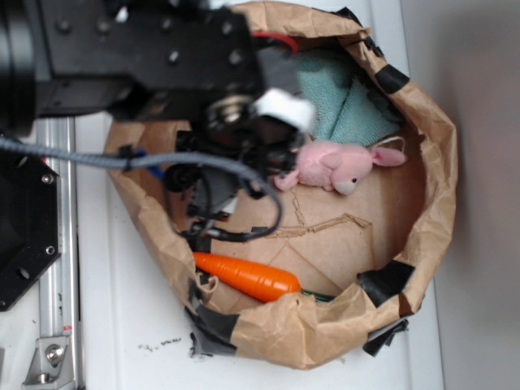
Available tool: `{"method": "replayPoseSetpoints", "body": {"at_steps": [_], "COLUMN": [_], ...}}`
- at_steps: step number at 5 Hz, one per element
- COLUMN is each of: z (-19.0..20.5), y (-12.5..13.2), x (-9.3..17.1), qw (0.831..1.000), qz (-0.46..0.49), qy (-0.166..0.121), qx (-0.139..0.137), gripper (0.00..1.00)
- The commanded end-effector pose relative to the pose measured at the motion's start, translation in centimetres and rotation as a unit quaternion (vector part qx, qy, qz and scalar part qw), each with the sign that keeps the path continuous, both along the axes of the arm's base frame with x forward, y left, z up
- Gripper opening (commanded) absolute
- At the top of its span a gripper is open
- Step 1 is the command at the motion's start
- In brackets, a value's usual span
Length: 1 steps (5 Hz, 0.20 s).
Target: Grab the black box.
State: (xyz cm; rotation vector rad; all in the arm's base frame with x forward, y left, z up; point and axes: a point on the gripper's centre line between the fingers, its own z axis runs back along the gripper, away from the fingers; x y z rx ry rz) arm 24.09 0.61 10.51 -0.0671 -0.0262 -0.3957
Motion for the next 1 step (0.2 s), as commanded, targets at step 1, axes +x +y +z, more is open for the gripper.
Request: {"method": "replayPoseSetpoints", "body": {"at_steps": [1], "z": [3.09], "y": [-1.32], "x": [2.75], "qw": [0.997], "qz": [0.070], "qy": [-0.008], "qx": [0.014], "gripper": [0.00]}}
